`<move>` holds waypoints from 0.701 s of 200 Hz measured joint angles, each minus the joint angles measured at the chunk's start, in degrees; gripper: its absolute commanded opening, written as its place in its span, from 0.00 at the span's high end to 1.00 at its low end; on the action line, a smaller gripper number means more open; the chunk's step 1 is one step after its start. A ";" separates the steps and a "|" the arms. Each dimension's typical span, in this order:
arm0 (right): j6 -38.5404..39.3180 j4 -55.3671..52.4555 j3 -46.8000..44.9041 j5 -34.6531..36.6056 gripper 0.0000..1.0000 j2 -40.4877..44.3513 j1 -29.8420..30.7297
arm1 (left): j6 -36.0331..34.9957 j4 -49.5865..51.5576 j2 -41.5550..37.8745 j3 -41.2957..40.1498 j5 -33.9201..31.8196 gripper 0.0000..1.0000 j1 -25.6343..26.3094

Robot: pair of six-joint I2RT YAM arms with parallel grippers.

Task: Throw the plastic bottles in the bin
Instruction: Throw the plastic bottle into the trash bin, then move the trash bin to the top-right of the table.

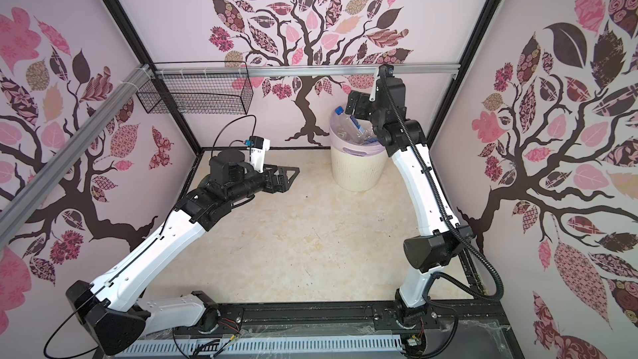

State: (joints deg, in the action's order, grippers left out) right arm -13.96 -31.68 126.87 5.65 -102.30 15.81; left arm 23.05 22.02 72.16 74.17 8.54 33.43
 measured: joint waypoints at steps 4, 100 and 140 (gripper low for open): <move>-0.02 -0.13 0.59 -0.44 0.01 -0.63 0.00 | 0.07 0.09 -0.02 -0.09 -0.11 0.02 0.00; -2.75 -0.22 -2.95 -7.56 0.00 -7.23 1.84 | 6.88 5.79 6.78 0.00 -0.76 0.02 -14.23; 0.00 3.32 -12.28 -5.25 0.00 -6.91 9.33 | 14.56 8.46 16.13 -0.09 1.01 0.02 -25.07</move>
State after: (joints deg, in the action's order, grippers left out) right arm -13.96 -28.36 114.59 0.40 -109.21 25.15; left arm 37.60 30.48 88.29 74.08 9.54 8.36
